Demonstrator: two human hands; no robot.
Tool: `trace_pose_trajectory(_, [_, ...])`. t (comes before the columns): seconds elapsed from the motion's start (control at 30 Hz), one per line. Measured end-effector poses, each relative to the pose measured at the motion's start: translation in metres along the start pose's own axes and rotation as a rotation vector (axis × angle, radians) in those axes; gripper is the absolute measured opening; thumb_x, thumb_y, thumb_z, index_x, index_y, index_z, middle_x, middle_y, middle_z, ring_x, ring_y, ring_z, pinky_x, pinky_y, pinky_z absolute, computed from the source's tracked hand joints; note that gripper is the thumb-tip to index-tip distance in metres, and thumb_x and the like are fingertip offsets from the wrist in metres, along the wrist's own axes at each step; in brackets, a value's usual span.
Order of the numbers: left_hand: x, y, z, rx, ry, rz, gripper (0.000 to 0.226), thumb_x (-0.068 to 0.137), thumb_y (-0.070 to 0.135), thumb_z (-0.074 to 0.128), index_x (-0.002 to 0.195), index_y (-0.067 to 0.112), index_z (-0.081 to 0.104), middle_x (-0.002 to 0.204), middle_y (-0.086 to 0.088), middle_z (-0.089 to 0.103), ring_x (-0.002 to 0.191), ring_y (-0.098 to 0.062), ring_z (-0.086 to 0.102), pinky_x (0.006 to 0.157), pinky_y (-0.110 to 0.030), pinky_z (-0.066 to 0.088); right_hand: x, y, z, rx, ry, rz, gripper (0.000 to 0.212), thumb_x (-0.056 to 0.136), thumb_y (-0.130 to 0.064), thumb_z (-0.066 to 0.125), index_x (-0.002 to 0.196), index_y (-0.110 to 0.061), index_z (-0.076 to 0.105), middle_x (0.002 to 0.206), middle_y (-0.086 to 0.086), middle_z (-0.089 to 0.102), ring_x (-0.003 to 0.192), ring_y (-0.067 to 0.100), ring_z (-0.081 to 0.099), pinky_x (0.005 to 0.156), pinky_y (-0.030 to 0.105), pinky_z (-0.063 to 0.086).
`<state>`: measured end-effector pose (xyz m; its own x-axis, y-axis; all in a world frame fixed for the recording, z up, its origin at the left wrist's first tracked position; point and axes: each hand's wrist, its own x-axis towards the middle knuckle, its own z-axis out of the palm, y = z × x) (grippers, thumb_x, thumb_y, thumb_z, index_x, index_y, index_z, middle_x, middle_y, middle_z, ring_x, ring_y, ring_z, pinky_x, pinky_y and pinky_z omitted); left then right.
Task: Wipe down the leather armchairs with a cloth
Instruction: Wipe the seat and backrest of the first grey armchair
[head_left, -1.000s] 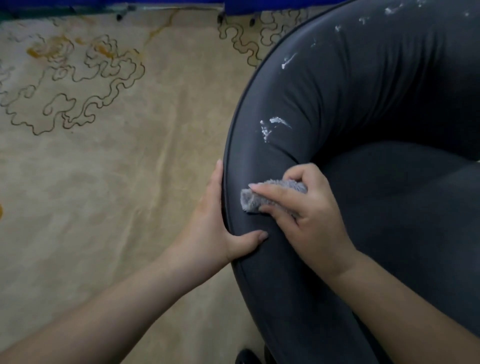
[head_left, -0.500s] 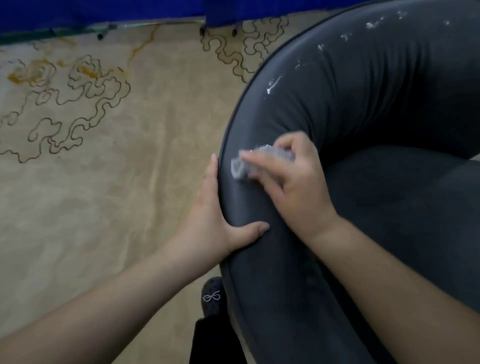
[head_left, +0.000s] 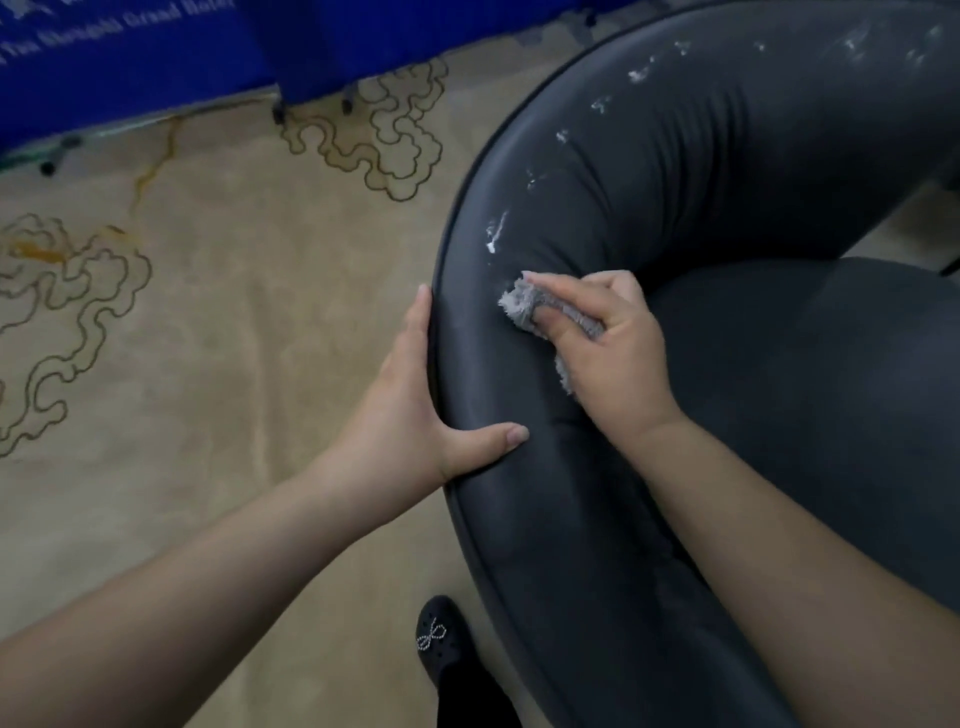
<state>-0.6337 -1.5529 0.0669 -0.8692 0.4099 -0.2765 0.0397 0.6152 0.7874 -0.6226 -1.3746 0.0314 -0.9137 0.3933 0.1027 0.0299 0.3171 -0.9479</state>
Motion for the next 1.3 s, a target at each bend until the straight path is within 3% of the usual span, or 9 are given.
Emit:
trace_pose_trajectory(0.07, [0.011,-0.002,-0.006,-0.005,-0.033,0.023,0.136,0.045,0.064,0.076,0.152,0.035,-0.004,0.156,0.023,0.014,0.135,0.013,0.017,0.106,-0.006,0.022,-0.013,0.001,-0.004,0.026,-0.014,0.016,0.03,0.085,-0.008,0.068,0.11,-0.025,0.069,0.102,0.013,0.047,0.076,0.008,0.055,0.077,0.017,0.046])
trace_pose_trajectory(0.17, [0.025,-0.004,-0.014,-0.003,-0.081,0.062,0.14,0.042,0.067,0.074,0.151,0.036,-0.007,0.152,0.026,0.013,0.127,0.024,0.012,0.09,0.01,0.016,-0.048,-0.003,-0.01,0.032,-0.055,-0.074,0.032,0.082,-0.009,0.069,0.108,-0.027,0.069,0.097,0.004,0.045,0.068,-0.003,0.054,0.064,0.006,0.045])
trace_pose_trajectory(0.43, [0.037,-0.013,-0.018,-0.037,-0.124,0.157,0.142,0.043,0.069,0.076,0.152,0.032,-0.008,0.143,0.029,0.015,0.112,0.039,0.013,0.09,0.009,0.02,0.025,-0.014,0.022,-0.149,0.078,-0.181,0.031,0.08,-0.011,0.073,0.11,-0.018,0.071,0.099,0.005,0.04,0.093,0.006,0.046,0.093,0.009,0.036])
trace_pose_trajectory(0.53, [0.039,-0.016,-0.02,-0.067,-0.139,0.146,0.141,0.042,0.071,0.077,0.151,0.039,-0.007,0.14,0.037,0.019,0.121,0.03,0.024,0.099,-0.001,0.028,0.014,0.008,0.007,-0.167,0.097,-0.165,0.031,0.083,-0.006,0.07,0.113,-0.011,0.069,0.099,0.009,0.041,0.091,-0.005,0.045,0.088,0.003,0.034])
trace_pose_trajectory(0.67, [0.041,-0.014,-0.025,-0.079,-0.166,0.116,0.139,0.04,0.071,0.079,0.148,0.048,-0.005,0.132,0.046,0.02,0.132,0.011,0.032,0.108,-0.021,0.035,-0.005,0.024,-0.019,-0.214,0.213,0.1,0.036,0.084,-0.006,0.07,0.115,-0.023,0.064,0.102,0.012,0.047,0.087,-0.002,0.048,0.085,0.002,0.034])
trace_pose_trajectory(0.83, [0.045,-0.013,-0.026,-0.085,-0.182,0.116,0.139,0.04,0.069,0.077,0.149,0.046,-0.007,0.131,0.044,0.023,0.128,0.012,0.035,0.104,-0.017,0.037,0.004,-0.001,0.013,-0.064,0.075,-0.107,0.034,0.079,-0.013,0.073,0.111,-0.025,0.068,0.1,0.004,0.046,0.089,0.0,0.051,0.088,0.008,0.04])
trace_pose_trajectory(1.07, [0.054,-0.008,-0.027,-0.06,-0.143,0.122,0.138,0.039,0.069,0.074,0.15,0.042,-0.005,0.141,0.03,0.023,0.121,0.026,0.03,0.098,-0.003,0.03,-0.008,0.015,-0.009,0.02,0.149,0.104,0.034,0.082,-0.005,0.071,0.109,-0.026,0.068,0.106,0.014,0.051,0.075,-0.003,0.055,0.07,0.006,0.043])
trace_pose_trajectory(1.17, [0.058,-0.008,-0.024,-0.047,-0.122,0.136,0.138,0.042,0.067,0.075,0.151,0.037,-0.003,0.138,0.029,0.026,0.101,0.042,0.024,0.079,0.011,0.025,-0.002,0.011,0.005,-0.007,0.063,-0.039,0.035,0.079,-0.009,0.074,0.108,-0.026,0.07,0.1,0.002,0.047,0.086,-0.001,0.054,0.082,0.008,0.042])
trace_pose_trajectory(1.3, [0.062,-0.005,-0.026,-0.034,-0.121,0.129,0.14,0.038,0.071,0.073,0.151,0.039,-0.004,0.139,0.031,0.022,0.098,0.045,0.017,0.078,0.013,0.021,-0.008,0.026,-0.017,-0.014,0.133,0.127,0.036,0.081,-0.005,0.073,0.109,-0.026,0.066,0.106,0.019,0.052,0.088,0.001,0.054,0.081,0.007,0.041])
